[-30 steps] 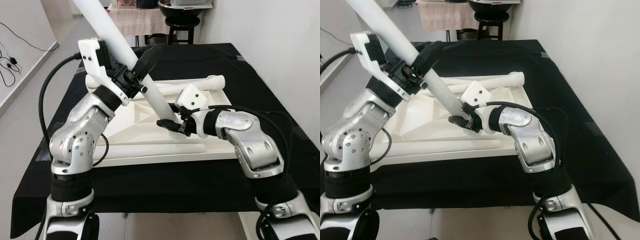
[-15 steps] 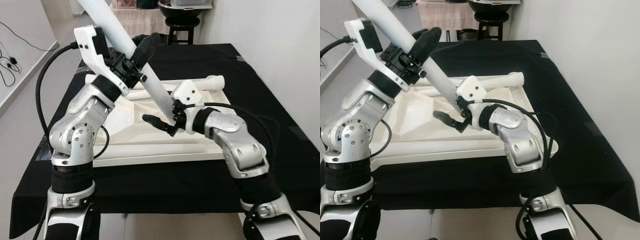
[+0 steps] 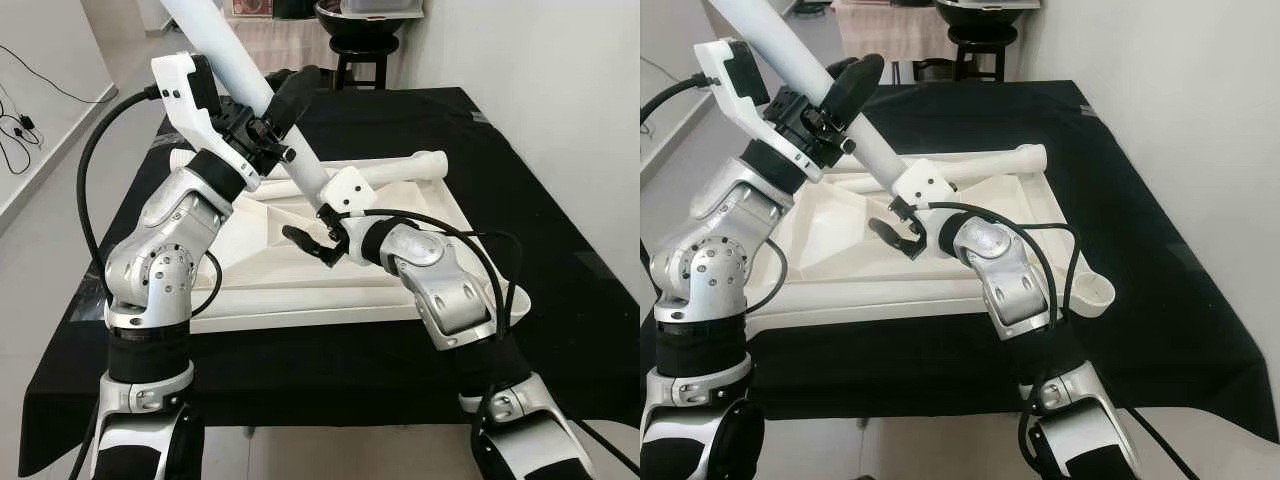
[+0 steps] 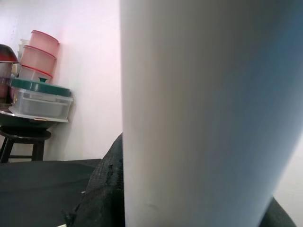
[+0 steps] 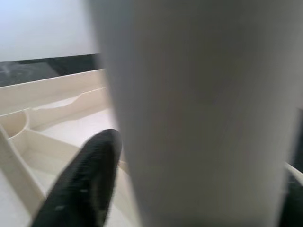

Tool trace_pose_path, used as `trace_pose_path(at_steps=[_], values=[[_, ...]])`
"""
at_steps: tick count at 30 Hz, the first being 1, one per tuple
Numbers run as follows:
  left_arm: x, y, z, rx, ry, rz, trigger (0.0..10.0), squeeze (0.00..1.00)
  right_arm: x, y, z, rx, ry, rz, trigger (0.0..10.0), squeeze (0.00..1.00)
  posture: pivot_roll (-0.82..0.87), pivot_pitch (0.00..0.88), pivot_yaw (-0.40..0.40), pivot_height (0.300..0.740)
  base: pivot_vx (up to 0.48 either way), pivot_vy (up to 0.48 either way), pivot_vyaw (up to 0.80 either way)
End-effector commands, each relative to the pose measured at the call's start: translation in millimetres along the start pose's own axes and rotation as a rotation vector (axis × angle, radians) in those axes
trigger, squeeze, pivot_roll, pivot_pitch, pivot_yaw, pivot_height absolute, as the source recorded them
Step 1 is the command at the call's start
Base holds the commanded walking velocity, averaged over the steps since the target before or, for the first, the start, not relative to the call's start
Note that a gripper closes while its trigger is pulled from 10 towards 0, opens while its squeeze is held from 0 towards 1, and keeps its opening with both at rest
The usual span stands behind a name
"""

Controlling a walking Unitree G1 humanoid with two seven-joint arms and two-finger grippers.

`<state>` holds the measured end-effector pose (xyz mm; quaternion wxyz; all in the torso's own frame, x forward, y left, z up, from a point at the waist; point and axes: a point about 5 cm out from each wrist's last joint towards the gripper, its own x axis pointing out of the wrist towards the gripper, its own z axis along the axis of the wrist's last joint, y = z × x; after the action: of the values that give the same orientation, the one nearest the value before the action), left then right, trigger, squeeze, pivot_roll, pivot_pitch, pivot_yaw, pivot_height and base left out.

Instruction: Building children table

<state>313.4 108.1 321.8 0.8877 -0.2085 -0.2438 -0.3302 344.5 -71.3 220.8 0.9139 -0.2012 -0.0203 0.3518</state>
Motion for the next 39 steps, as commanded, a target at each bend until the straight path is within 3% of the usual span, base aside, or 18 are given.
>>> trace_pose_path(at_steps=[1,13,14,16,17,24,29,31,36,39], values=[[9.4,-18.0,-4.1,-0.044,-0.002,-0.090,0.0,0.00,5.2,3.4,7.4,0.000,-0.031,0.015,0.0,0.00,-0.04,0.009,0.045,0.740,0.000,0.000,0.00],[10.7,-20.5,-12.8,-0.033,0.021,-0.100,0.0,0.00,8.2,-1.9,4.0,-0.009,-0.021,-0.030,0.0,0.00,-0.06,0.010,0.047,0.740,0.000,0.000,0.00],[12.1,-18.3,-12.3,-0.040,0.013,-0.089,2.5,1.00,8.7,-4.4,4.2,-0.007,-0.021,-0.043,0.0,0.00,-0.08,0.029,0.053,0.740,0.000,0.000,0.00],[13.1,-16.7,-11.7,-0.046,0.007,-0.080,2.5,1.00,8.9,-6.3,4.5,-0.005,-0.022,-0.053,0.0,0.00,-0.08,0.029,0.053,0.740,0.000,0.000,0.00],[14.1,-16.9,-11.8,-0.045,0.006,-0.092,10.0,1.00,8.2,-9.2,3.5,0.000,-0.019,-0.066,0.0,0.00,-0.08,0.026,0.076,0.740,0.000,0.000,0.00],[15.7,-13.6,-14.7,-0.039,0.024,-0.093,10.0,1.00,-4.0,-24.4,-9.3,0.054,0.005,-0.142,0.0,0.00,-0.10,0.041,0.091,0.740,0.000,0.000,0.00],[9.7,-4.0,-4.8,-0.007,0.003,-0.050,10.0,1.00,-11.0,-33.7,-11.4,0.107,-0.001,-0.203,0.0,0.00,-0.10,0.071,0.066,0.740,0.000,0.000,0.00],[4.0,6.6,2.2,0.038,-0.014,-0.003,10.0,1.00,-14.1,-44.2,-10.3,0.180,-0.029,-0.277,0.0,0.00,-0.10,0.079,0.061,0.740,0.000,0.000,0.00],[-0.4,13.3,11.2,0.067,-0.035,0.024,10.0,1.00,-17.3,-51.4,-10.2,0.235,-0.043,-0.344,0.0,0.00,-0.10,0.092,0.055,0.740,0.000,0.000,0.00],[-6.6,22.6,28.7,0.081,-0.066,0.059,10.0,1.00,-24.7,-67.5,-16.5,0.361,-0.057,-0.466,0.0,0.00,-0.08,0.111,0.052,0.740,0.000,0.000,0.00]])
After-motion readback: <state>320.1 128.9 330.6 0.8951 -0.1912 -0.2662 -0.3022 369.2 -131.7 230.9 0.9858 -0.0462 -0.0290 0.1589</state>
